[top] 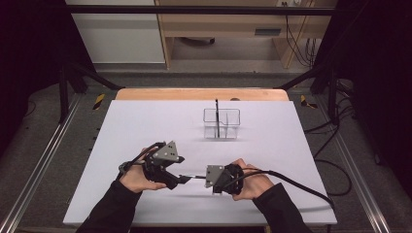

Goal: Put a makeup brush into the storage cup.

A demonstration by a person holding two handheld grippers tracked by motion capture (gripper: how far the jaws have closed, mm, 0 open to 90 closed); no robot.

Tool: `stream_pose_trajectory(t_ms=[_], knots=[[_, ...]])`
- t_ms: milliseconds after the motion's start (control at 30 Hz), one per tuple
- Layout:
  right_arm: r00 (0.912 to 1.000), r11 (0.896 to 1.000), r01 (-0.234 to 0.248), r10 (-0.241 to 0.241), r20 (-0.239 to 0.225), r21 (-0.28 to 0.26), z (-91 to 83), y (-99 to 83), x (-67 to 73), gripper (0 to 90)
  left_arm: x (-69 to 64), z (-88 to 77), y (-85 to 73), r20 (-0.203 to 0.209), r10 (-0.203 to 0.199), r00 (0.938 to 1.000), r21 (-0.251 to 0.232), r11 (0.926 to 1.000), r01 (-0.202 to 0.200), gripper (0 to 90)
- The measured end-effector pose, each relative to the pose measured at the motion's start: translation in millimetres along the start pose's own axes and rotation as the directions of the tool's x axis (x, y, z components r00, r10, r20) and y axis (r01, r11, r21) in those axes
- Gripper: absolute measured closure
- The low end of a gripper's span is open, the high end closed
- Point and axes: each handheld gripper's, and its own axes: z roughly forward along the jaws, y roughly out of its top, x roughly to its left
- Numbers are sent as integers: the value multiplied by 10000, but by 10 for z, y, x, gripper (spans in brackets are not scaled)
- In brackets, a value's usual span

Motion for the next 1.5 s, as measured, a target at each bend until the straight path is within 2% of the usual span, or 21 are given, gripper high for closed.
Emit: stream_pose_trajectory(t_ms=[233, 333, 367, 433, 567, 767, 933, 1000, 1067, 1233, 1467, 1500], knots=[[9987, 9986, -518, 518, 14, -103, -20, -88, -23, 841, 37, -59, -129, -437, -739, 9963, -615, 9956, 711, 211], [9975, 9974, -707, 707, -5, -165, -34, -111, -23, 841, 36, -68, -168, -549, -838, 9950, -711, 9943, 798, 197], [9972, 9970, -746, 746, 17, -191, -35, -119, -26, 841, 28, -67, -187, -603, -998, 9932, -871, 9917, 944, 194], [9954, 9950, -951, 953, 62, -302, -39, -144, -29, 841, 26, -72, -208, -693, -1061, 9919, -1003, 9900, 989, 189], [9907, 9897, -1345, 1352, 120, -498, -46, -196, -30, 840, 32, -82, -228, -897, -1298, 9875, -1238, 9852, 1183, 188], [9795, 9754, -1971, 2002, 217, -985, -57, -284, -22, 840, 36, -67, -268, -1045, -1668, 9804, -1494, 9773, 1504, 185], [9649, 9573, -2559, 2615, 250, -1345, -56, -356, -20, 841, 13, -52, -291, -1122, -1848, 9764, -1691, 9718, 1645, 179], [9587, 9500, -2762, 2830, 281, -1458, -45, -377, -15, 840, 8, -57, -304, -1099, -1995, 9737, -1880, 9661, 1767, 179], [9561, 9470, -2843, 2916, 289, -1495, -36, -387, -12, 840, 6, -64, -314, -1129, -2072, 9718, -1995, 9628, 1821, 179], [9414, 9267, -3275, 3368, 208, -1846, -17, -407, -3, 840, -4, -72, -355, -1194, -2354, 9645, -2266, 9523, 2044, 173], [9131, 8902, -3931, 4075, 165, -2302, 32, -438, 18, 840, -14, -75, -379, -1239, -2770, 9528, -2787, 9313, 2345, 169], [9047, 8775, -4116, 4260, 59, -2461, 41, -451, 22, 840, -14, -73, -380, -1197, -2816, 9520, -2823, 9290, 2393, 168]])
